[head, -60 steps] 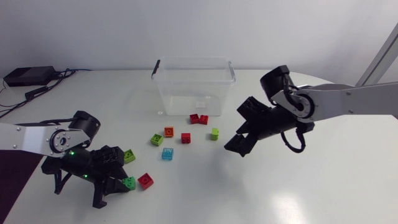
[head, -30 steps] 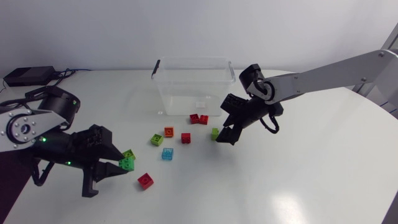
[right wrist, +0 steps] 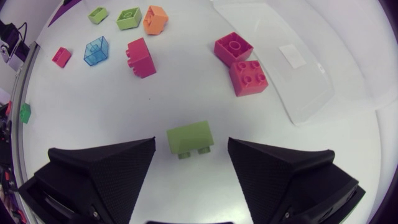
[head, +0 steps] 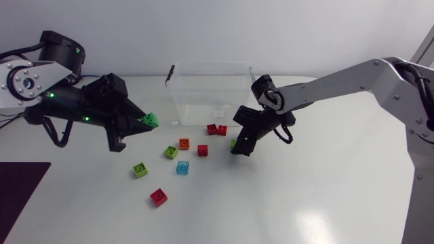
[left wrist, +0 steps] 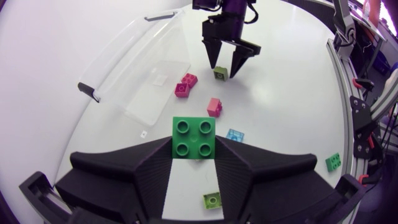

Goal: Place the duplo bricks in the container

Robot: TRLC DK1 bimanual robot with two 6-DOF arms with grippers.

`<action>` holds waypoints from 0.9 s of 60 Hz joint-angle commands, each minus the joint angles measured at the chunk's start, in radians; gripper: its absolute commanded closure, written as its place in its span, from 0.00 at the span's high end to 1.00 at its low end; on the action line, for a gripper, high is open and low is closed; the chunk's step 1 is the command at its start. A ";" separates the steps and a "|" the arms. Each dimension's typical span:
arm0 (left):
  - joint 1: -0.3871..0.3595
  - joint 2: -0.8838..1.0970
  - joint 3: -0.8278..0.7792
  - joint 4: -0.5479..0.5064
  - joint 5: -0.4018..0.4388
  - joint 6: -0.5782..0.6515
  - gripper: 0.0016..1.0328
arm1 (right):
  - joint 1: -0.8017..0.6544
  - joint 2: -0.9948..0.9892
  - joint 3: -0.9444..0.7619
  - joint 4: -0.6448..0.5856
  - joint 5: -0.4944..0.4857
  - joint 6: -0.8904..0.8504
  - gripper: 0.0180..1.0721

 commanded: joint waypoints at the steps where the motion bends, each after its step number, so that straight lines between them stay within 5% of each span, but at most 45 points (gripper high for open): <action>1: -0.014 0.075 0.085 0.018 0.009 -0.047 0.30 | 0.018 0.033 0.011 -0.013 0.002 -0.029 0.54; 4: -0.021 0.121 0.131 0.033 0.009 -0.069 0.30 | 0.027 0.035 0.005 -0.008 0.009 -0.032 0.37; 18: -0.061 0.287 0.319 0.130 -0.002 -0.170 0.30 | 0.032 -0.021 -0.047 -0.025 0.038 -0.029 0.27; 49: -0.118 0.678 0.772 0.205 -0.098 -0.273 0.31 | 0.177 -0.493 -0.338 -0.082 0.106 0.077 0.27; 54: -0.113 0.748 0.850 0.188 -0.117 -0.273 0.38 | 0.177 -0.544 -0.325 -0.106 0.107 0.095 0.27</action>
